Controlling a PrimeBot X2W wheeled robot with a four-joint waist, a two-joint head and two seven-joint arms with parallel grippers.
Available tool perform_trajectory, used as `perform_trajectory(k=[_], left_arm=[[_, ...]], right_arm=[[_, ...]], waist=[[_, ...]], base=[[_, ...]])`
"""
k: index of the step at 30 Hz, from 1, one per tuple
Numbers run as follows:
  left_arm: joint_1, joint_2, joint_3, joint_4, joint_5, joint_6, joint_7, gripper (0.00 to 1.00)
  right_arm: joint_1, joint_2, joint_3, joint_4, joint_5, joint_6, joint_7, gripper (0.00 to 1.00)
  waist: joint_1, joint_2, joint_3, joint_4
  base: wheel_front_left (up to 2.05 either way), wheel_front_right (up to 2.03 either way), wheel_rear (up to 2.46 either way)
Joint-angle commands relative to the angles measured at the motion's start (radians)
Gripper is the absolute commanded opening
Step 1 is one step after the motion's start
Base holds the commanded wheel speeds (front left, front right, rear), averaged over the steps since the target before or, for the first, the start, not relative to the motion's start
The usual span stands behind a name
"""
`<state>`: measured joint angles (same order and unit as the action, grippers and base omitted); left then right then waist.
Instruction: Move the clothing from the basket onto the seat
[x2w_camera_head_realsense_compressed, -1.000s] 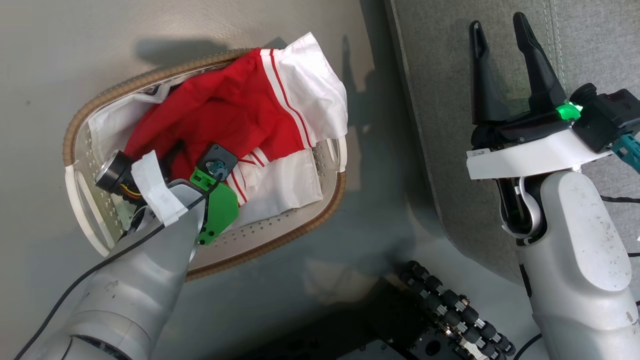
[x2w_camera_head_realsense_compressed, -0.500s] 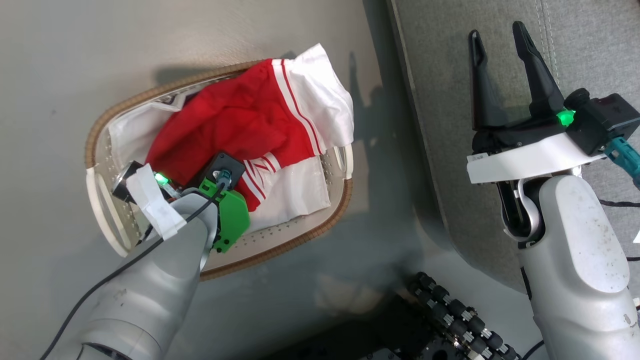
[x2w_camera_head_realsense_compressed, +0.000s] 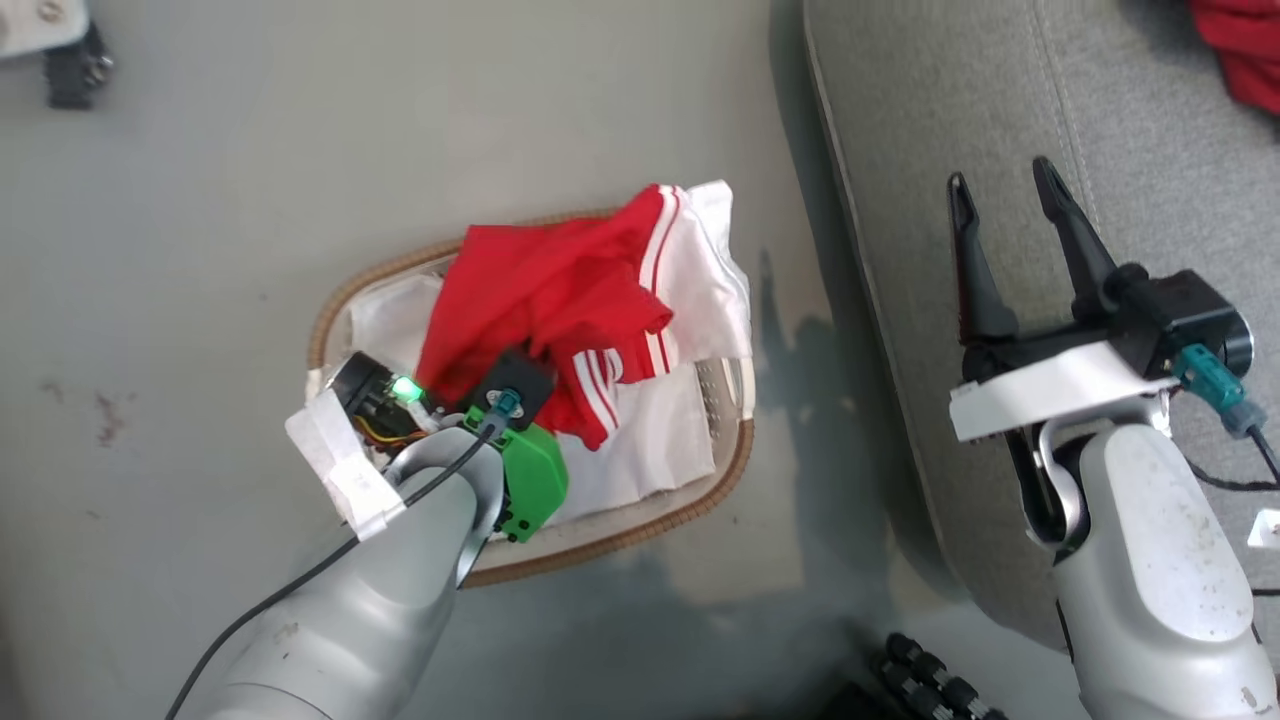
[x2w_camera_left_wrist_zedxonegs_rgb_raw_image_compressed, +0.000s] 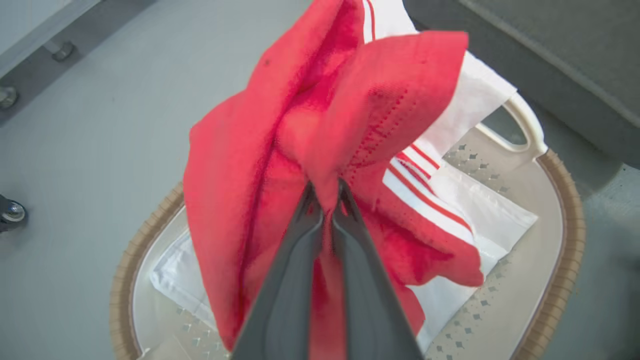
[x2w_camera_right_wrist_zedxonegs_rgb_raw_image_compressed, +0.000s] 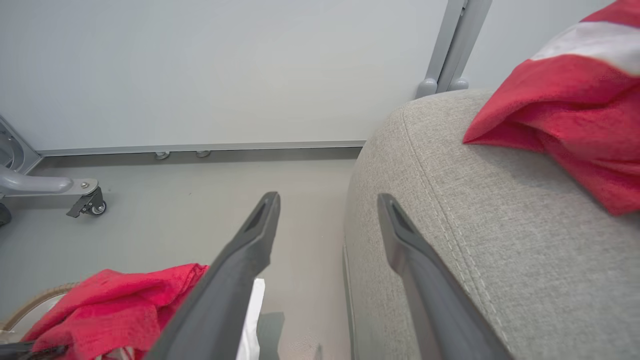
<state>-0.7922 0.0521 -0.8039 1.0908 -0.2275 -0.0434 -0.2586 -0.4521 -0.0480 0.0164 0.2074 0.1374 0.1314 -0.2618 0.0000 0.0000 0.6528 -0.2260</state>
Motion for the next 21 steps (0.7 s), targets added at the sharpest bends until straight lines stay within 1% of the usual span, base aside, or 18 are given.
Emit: perform_trajectory(k=[1, 6, 13, 21], left_arm=[[0.013, -0.002, -0.006, -0.020, -0.001, -0.001, -0.007, 0.00], [-0.003, 0.002, -0.020, -0.119, 0.013, -0.007, -0.008, 0.00], [-0.025, 0.057, -0.026, -0.239, 0.038, -0.018, -0.007, 0.00], [-0.095, 0.119, -0.032, -0.293, 0.047, -0.044, -0.004, 0.00]], right_arm=[[0.028, -0.004, -0.006, 0.008, -0.013, -0.001, -0.005, 1.00], [0.081, -0.005, -0.021, 0.029, -0.046, -0.001, -0.005, 1.00], [0.148, -0.005, -0.025, 0.051, -0.070, -0.001, -0.005, 1.00], [0.204, -0.004, 0.004, 0.072, -0.081, -0.001, -0.005, 1.00]], waist=[[0.0000, 0.0000, -0.133, 0.086], [0.0000, 0.0000, -0.244, 0.122], [0.0000, 0.0000, -0.385, 0.147], [0.0000, 0.0000, -0.514, 0.150]], base=[[0.00, 0.00, 0.00], [0.00, 0.00, 0.00], [0.00, 0.00, 0.00], [0.00, 0.00, 0.00]])
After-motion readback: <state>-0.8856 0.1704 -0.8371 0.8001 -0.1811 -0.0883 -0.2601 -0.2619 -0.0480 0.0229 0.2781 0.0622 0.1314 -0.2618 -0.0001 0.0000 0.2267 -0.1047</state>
